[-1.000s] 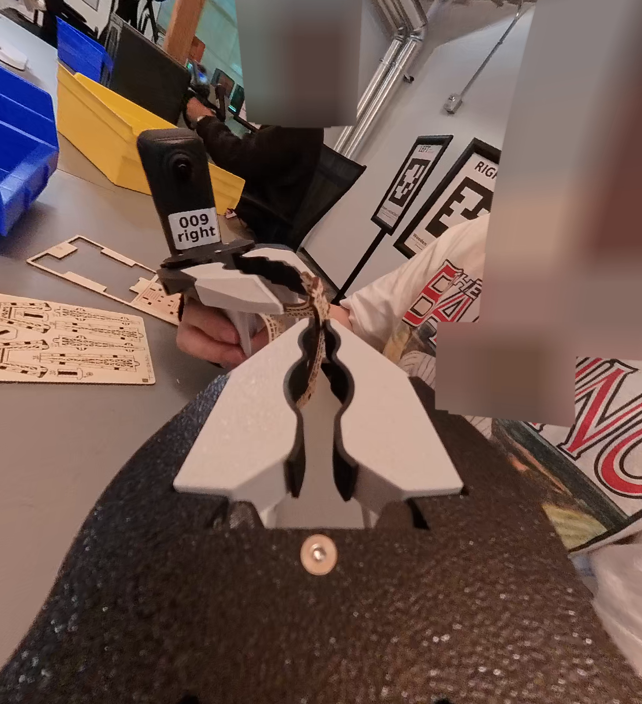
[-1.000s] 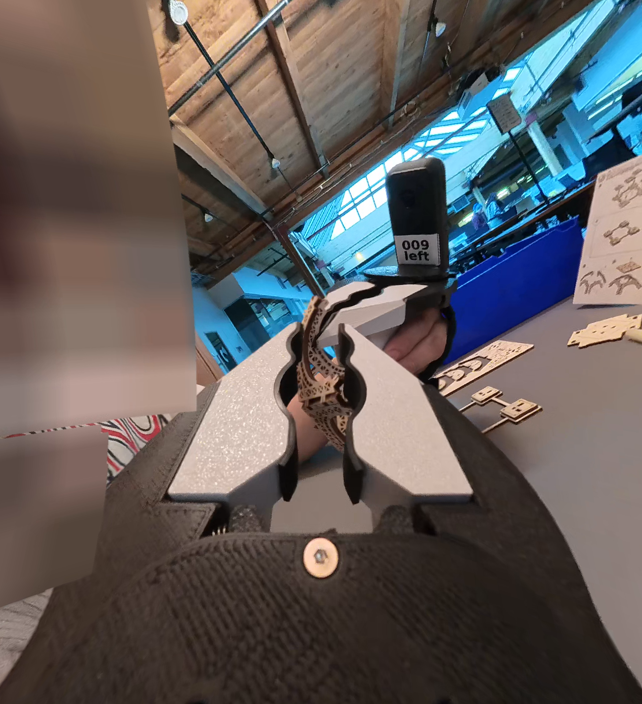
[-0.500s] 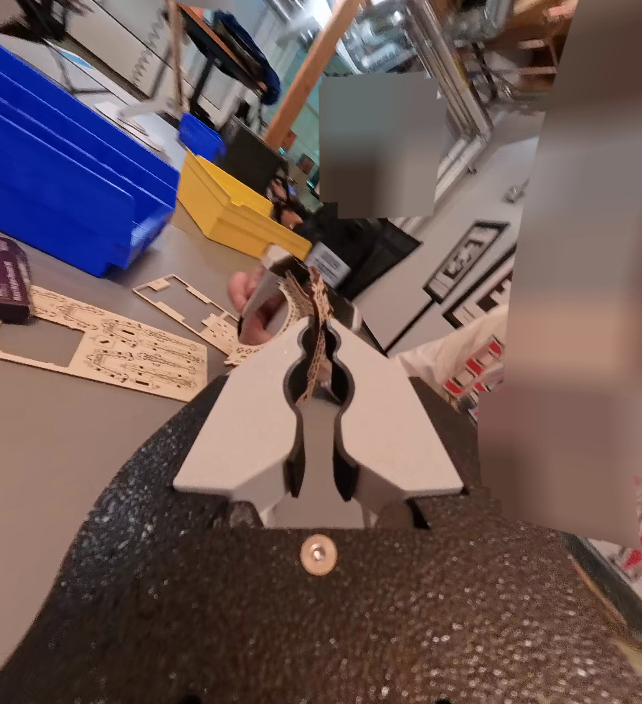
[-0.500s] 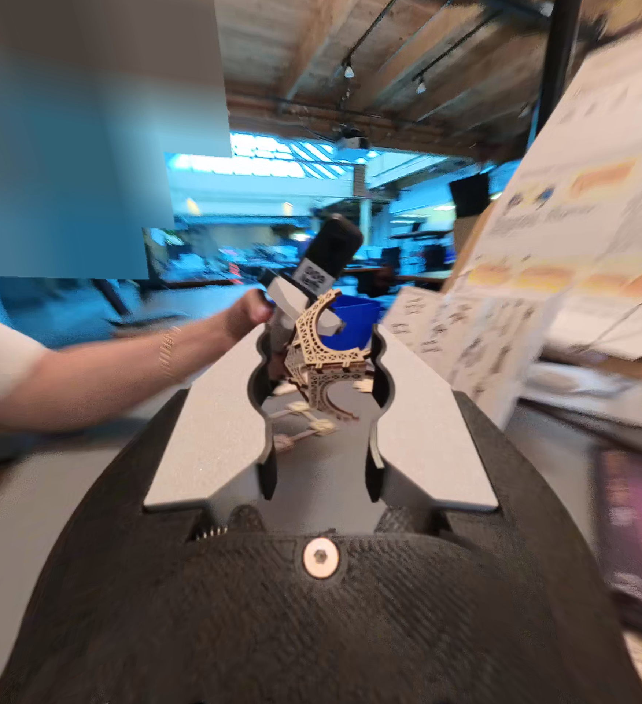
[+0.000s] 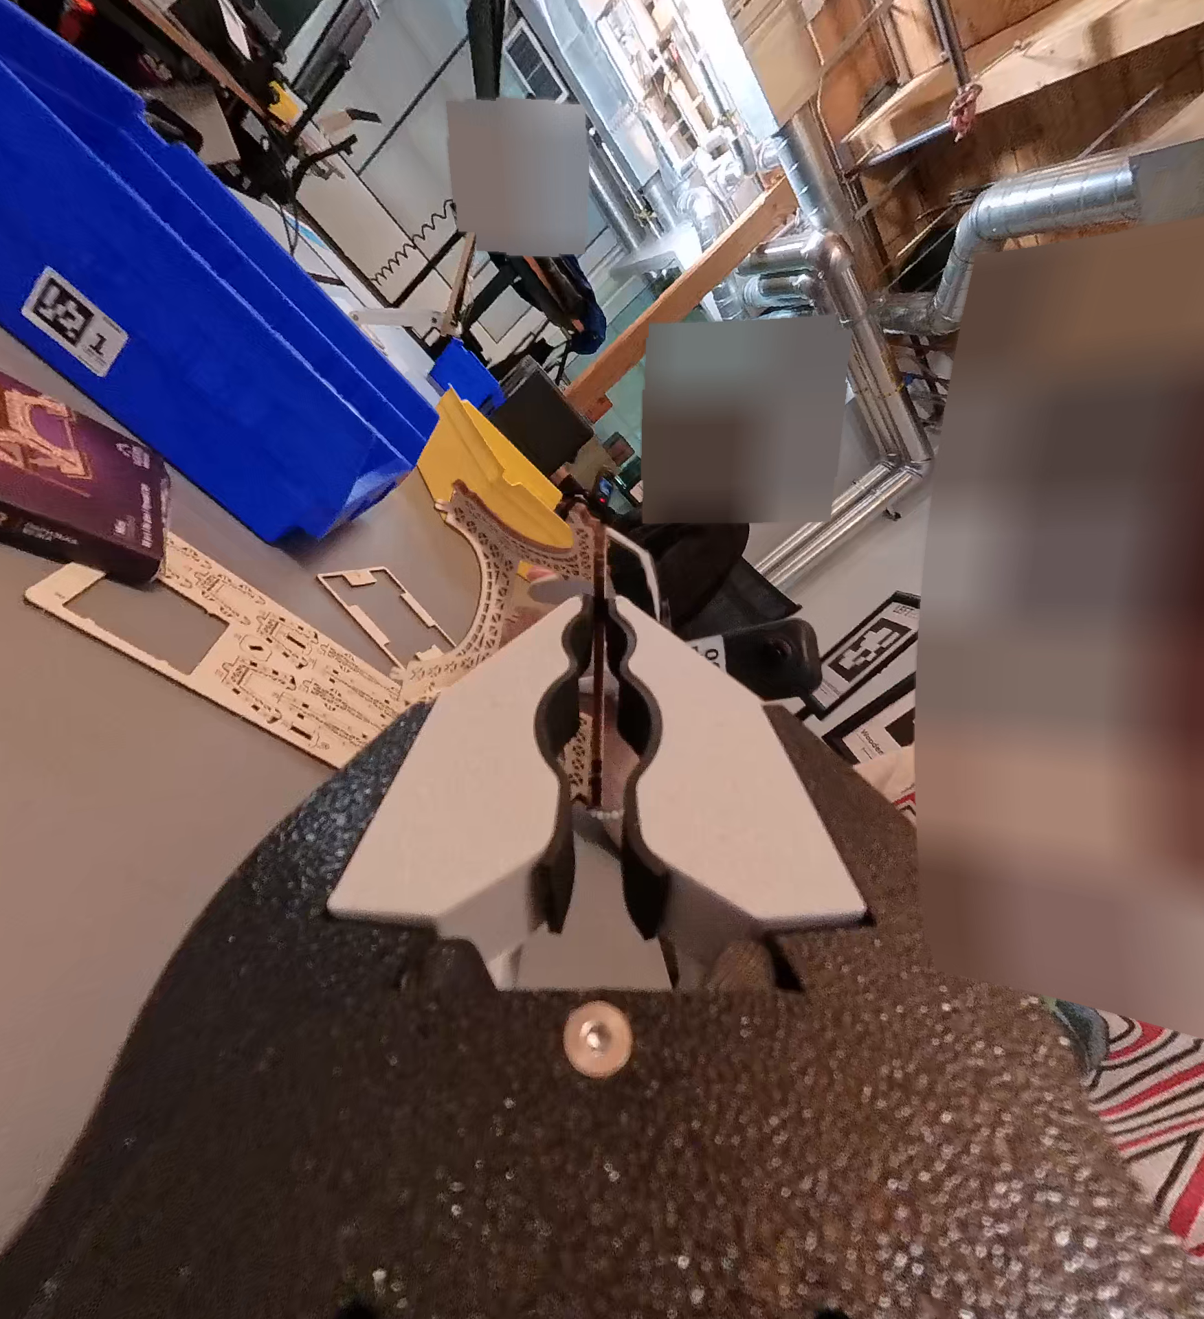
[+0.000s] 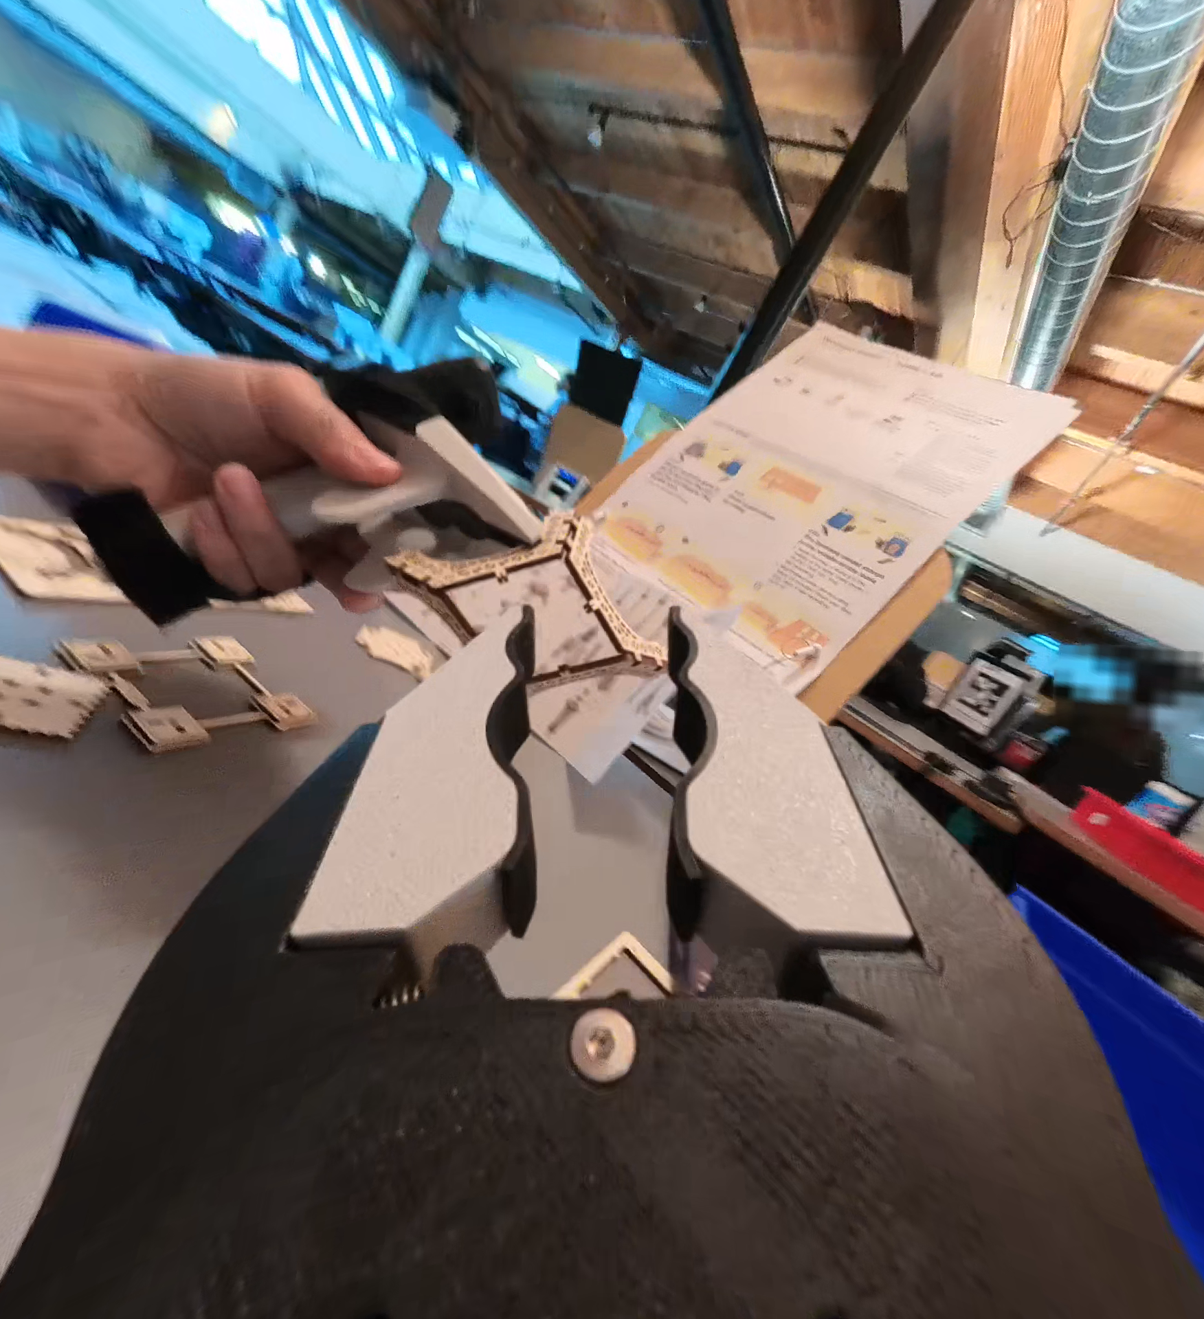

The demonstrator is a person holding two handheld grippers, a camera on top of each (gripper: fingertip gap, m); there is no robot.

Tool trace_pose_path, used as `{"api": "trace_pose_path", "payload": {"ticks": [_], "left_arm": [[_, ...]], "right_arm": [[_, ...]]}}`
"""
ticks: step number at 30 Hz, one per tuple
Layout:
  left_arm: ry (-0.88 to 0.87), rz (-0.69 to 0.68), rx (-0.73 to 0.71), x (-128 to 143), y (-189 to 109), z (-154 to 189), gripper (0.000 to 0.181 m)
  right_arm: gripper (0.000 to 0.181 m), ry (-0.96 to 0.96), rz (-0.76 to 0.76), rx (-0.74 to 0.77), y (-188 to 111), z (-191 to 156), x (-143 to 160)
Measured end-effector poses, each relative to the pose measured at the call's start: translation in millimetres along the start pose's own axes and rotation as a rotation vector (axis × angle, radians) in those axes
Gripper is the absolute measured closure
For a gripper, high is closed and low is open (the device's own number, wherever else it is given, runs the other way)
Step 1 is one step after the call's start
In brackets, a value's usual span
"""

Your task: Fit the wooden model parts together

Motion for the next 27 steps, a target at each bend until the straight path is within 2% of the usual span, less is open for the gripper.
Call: {"api": "trace_pose_path", "payload": {"ticks": [2, 5, 8, 10, 11, 15, 21, 27], "left_arm": [[-0.019, -0.016, 0.023, 3, 4, 0, 0.181], [-0.060, -0.029, 0.070, 8, 8, 0, 0.181], [-0.093, -0.040, 0.093, 13, 12, -4, 0.181], [-0.106, -0.033, 0.125, 15, 14, -4, 0.181], [-0.110, -0.036, 0.141, 16, 15, -4, 0.181], [-0.100, -0.058, 0.129, 18, 17, -4, 0.181], [-0.051, -0.052, 0.128, 19, 22, -1, 0.181], [-0.048, -0.048, 0.129, 18, 21, -1, 0.181]], "right_arm": [[0.146, -0.092, -0.029, 0.029, 3, -5, 0], [0.145, -0.099, -0.053, 0.055, 4, -5, 1], [0.155, -0.110, -0.035, 0.033, 4, -8, -2], [0.167, -0.153, -0.064, 0.017, 6, -11, -1], [0.166, -0.159, -0.092, 0.023, 7, -10, 2], [0.166, -0.106, -0.105, 0.015, 8, -8, 4], [0.180, -0.122, -0.140, -0.010, 10, -12, 3], [0.180, -0.219, -0.136, 0.036, 11, -14, 3]]}}
Point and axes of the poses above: each gripper's, where its closed fingertips meet, y out along the fingers, x out of its underside, z = x × y across the jaws, the point moved 8 cm from there along -y, back along the fingers, and after that the axes turned 2 degrees about x, right-handed, at the moved point
